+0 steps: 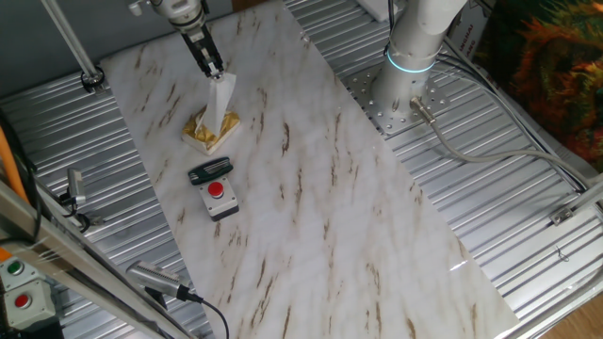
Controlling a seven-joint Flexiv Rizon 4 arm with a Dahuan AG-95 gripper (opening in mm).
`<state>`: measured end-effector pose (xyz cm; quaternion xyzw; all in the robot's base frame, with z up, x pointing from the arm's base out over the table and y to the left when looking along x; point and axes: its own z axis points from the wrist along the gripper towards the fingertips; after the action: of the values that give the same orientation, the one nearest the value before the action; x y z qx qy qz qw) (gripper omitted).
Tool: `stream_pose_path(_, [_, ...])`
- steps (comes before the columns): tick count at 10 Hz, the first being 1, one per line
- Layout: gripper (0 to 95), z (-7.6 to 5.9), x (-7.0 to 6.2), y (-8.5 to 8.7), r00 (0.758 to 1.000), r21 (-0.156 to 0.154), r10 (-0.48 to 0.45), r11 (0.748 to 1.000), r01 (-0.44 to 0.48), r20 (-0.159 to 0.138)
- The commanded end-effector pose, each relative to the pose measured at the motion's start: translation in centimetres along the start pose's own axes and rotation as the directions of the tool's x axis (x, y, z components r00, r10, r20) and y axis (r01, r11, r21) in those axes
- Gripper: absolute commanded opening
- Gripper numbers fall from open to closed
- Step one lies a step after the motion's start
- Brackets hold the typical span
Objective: Pull out a napkin
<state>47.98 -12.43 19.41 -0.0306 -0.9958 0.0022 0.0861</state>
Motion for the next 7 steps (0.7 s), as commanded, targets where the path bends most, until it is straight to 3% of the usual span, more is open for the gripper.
stream_pose_path(1, [0.0, 0.02, 0.01, 0.00, 1.000, -0.001, -0.004, 1.000, 0.004, 0.004])
stream_pose_path(7, [0.0, 0.02, 0.01, 0.00, 0.999, -0.014, -0.036, 0.999, 0.036, 0.027])
